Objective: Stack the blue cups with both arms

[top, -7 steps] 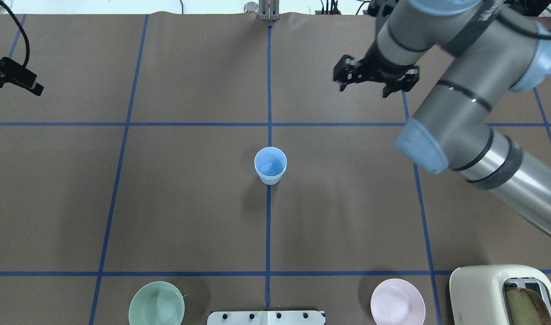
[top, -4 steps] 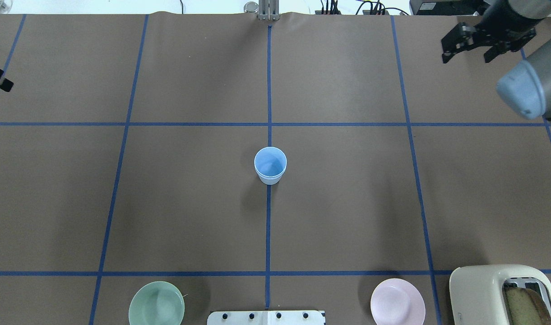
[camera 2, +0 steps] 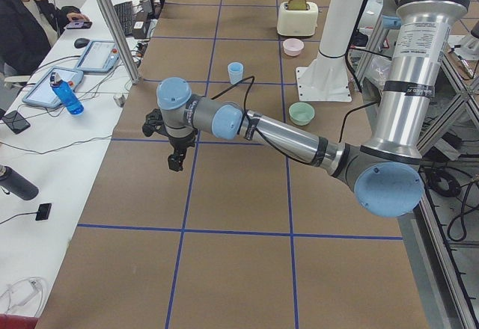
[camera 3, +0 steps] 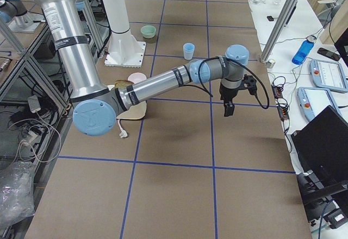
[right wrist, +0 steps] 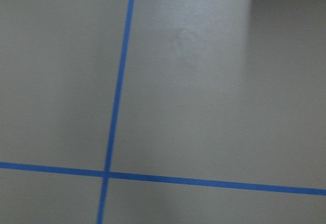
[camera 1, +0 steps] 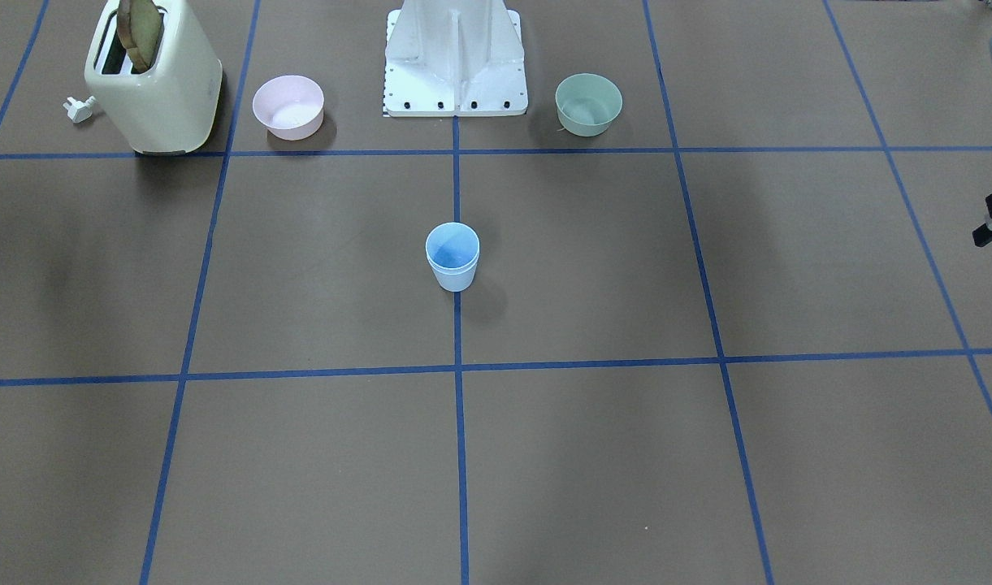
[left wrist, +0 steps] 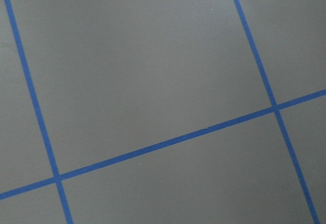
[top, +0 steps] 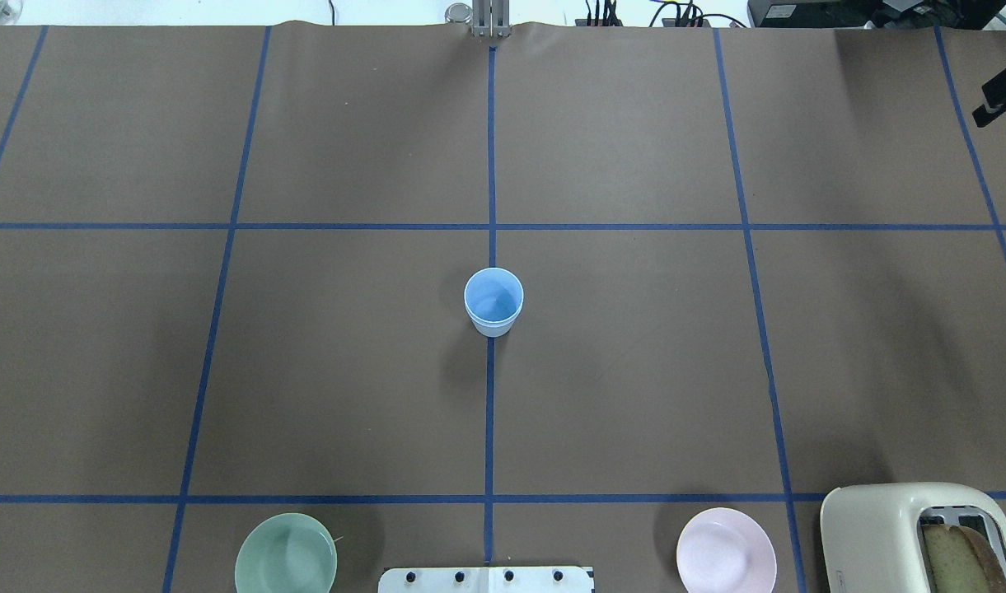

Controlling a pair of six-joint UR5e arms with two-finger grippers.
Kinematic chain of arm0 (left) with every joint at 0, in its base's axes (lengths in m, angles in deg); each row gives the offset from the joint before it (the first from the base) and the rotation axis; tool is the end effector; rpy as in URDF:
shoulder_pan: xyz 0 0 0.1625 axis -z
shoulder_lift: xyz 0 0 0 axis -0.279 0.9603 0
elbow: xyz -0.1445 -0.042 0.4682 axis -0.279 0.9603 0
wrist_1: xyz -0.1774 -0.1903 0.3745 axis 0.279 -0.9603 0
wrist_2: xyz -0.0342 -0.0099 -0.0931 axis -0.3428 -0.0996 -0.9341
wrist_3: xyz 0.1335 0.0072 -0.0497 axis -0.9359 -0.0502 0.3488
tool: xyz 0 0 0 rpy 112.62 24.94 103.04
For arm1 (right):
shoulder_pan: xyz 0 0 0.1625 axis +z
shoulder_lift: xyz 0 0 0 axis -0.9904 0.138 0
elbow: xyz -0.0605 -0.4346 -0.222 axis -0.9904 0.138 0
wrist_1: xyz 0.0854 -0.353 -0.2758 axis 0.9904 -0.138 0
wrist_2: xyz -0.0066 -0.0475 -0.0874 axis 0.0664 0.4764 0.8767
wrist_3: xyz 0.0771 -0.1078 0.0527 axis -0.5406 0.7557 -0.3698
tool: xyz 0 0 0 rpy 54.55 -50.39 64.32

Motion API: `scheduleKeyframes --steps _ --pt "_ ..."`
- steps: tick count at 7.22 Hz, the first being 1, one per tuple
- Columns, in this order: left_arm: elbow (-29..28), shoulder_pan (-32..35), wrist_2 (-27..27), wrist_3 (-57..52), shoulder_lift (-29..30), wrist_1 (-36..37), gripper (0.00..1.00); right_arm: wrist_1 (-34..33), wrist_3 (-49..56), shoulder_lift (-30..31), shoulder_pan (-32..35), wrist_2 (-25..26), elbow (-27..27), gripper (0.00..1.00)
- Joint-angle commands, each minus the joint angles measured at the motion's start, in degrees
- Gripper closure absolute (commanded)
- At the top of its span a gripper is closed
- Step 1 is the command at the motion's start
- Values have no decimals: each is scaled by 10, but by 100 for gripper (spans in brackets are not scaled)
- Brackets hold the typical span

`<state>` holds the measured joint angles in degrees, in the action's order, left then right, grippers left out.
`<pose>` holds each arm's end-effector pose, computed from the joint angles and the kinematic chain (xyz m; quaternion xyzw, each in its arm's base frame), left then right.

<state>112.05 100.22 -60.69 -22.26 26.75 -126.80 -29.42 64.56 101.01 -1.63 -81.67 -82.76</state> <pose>0.0375 -0.6130 0.5762 0.1102 0.4118 0.1072 0.8982 -0.0726 -0.6603 0.5593 0.0459 -0.3690 -0.0323 0.9277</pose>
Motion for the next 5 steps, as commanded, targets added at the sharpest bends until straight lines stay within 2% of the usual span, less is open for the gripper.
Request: scheduleKeyframes --steps 1,3,5 --pt "-34 37 -9 -57 -7 0 2 0 18 18 20 -10 15 0" --pt "-42 38 -13 -59 -9 -3 2 1 17 13 19 -9 9 0" --pt "-41 38 -13 -58 -11 -4 2 62 15 25 17 10 22 0"
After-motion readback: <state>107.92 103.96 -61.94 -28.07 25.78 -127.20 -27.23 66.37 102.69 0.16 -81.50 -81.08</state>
